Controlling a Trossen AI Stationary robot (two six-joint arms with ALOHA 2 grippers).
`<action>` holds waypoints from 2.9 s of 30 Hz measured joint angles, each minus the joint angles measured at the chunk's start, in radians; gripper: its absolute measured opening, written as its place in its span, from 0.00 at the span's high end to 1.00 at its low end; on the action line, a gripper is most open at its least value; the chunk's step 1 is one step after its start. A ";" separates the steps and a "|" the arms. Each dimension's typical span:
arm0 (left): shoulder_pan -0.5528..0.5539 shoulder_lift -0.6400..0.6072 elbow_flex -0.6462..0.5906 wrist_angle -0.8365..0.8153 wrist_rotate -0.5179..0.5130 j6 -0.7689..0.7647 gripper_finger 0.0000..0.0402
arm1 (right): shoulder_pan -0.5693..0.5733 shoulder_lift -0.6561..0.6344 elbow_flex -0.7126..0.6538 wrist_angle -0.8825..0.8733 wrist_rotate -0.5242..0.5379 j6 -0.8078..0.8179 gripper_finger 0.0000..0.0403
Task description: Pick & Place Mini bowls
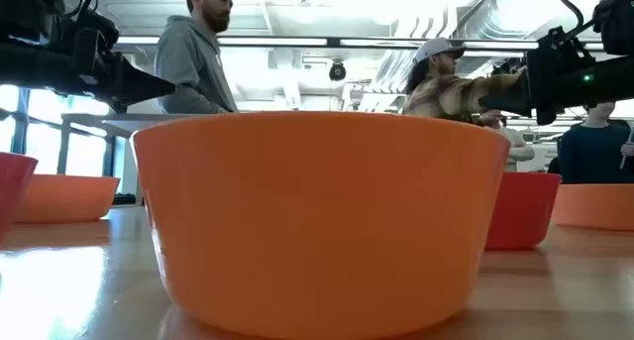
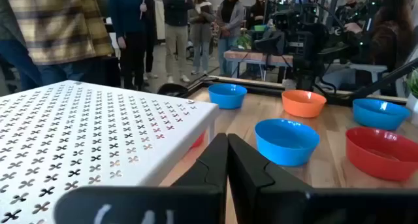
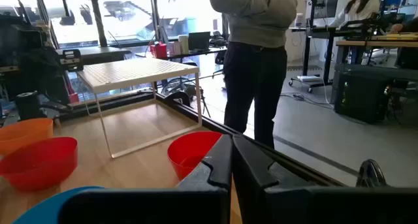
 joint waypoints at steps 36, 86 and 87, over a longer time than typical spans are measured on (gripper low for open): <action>0.000 0.000 0.000 0.000 0.000 0.000 1.00 | 0.000 0.000 0.000 0.000 0.000 0.000 1.00; 0.000 0.000 0.000 0.006 0.018 -0.018 1.00 | 0.229 0.332 0.249 0.020 -0.065 0.035 1.00; 0.000 0.000 0.000 0.006 0.018 -0.018 1.00 | 0.255 0.375 0.257 0.006 -0.029 0.041 1.00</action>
